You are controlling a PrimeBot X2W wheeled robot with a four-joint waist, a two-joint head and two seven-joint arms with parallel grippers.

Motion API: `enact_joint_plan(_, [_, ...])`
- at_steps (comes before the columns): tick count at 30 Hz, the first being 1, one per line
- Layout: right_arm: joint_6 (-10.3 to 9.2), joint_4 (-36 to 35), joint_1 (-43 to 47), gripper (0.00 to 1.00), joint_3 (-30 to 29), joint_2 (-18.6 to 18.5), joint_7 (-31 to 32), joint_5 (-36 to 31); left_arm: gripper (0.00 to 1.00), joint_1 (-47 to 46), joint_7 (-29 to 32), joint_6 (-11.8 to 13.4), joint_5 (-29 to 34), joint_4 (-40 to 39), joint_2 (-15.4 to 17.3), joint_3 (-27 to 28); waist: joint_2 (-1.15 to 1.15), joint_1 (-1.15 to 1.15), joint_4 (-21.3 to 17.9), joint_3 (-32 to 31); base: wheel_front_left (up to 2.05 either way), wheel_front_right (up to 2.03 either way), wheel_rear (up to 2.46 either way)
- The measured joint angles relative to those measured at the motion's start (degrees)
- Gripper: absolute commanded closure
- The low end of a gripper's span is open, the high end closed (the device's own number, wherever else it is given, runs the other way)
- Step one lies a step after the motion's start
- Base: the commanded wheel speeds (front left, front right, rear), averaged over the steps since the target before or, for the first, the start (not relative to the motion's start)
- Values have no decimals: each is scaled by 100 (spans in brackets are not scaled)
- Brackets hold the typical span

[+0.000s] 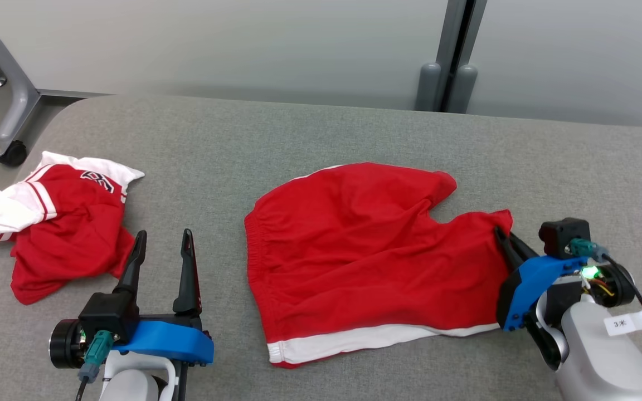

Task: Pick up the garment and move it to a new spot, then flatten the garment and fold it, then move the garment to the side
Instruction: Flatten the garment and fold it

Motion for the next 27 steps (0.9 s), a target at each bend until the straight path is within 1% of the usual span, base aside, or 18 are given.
enact_joint_plan(5, [-1, 424, -304, 100, -73, 53, -100, -114, 0, 3, 0, -14, 24, 0, -23, 29, 0, 0, 39, 0, 0, 0, 0])
enact_joint_plan(6, [-1, 542, -347, 78, -63, 89, -109, -120, 0, 7, 0, -13, 24, -2, -29, 40, 0, 0, 33, 0, 0, 0, 0])
enact_joint_plan(7, [0, 654, -377, 51, -38, 118, -146, -152, 0, 9, -1, -13, 24, -9, -32, 48, 0, 0, 24, 2, 0, 0, 0])
enact_joint_plan(8, [0, 749, -397, 0, -26, 143, -227, -155, 0, 16, 0, -11, 24, -13, -38, 58, 0, 0, 10, 2, 0, 0, 0])
enact_joint_plan(9, [0, 847, -431, 0, -29, 163, -511, -158, 0, 46, 0, -10, 25, -13, -52, 79, 0, 0, -31, -2, 0, 0, 0])
enact_joint_plan(11, [-1, 860, -507, 0, -87, 169, -825, -163, 0, 60, 0, -9, 26, -27, -60, 112, 0, 0, -94, -4, 0, 0, 0])
enact_joint_plan(14, [0, 821, -520, 0, -140, 169, -1104, -153, 0, 76, 0, -8, 33, -45, -59, 171, 0, 0, -206, -18, 0, 0, 0])
enact_joint_plan(16, [-1, 780, -514, 0, -168, 155, -1165, -138, 0, 83, -1, -9, 37, -57, -59, 181, 0, 0, -246, -23, 0, 0, 0])
enact_joint_plan(20, [-1, 242, -317, 0, -296, 114, -1318, -16, 0, 156, -1, 8, 76, -104, -45, 252, 0, 0, -453, -57, 0, 0, 0])
enact_joint_plan(27, [-1, -985, 472, 0, -493, 226, -1338, -14, 0, 300, -1, 16, 94, -145, -21, 327, 0, 0, -720, -133, 0, 0, 0])
